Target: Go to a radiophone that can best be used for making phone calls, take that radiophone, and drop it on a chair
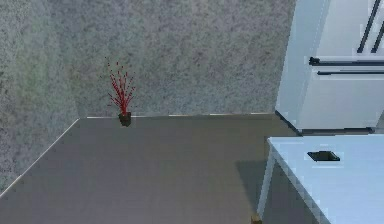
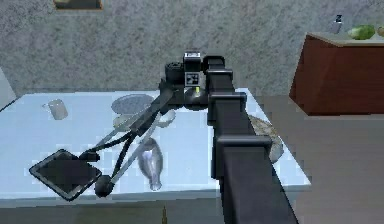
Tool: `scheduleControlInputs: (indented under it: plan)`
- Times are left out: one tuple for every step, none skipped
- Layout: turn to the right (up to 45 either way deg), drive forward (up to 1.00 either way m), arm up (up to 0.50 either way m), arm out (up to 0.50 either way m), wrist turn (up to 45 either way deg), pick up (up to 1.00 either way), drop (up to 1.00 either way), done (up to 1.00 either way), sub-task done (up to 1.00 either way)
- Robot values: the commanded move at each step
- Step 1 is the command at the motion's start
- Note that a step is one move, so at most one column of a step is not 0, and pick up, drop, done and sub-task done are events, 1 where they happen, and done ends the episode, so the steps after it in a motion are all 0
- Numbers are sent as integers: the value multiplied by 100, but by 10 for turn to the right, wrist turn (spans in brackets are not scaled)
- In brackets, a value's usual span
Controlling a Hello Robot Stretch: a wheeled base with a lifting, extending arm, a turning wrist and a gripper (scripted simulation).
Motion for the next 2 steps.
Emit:
scheduleControlInputs:
  plan:
    - [0, 0, 0, 0, 390, 0, 0, 0, 0]
    - [0, 0, -32, 0, 0, 0, 0, 0, 0]
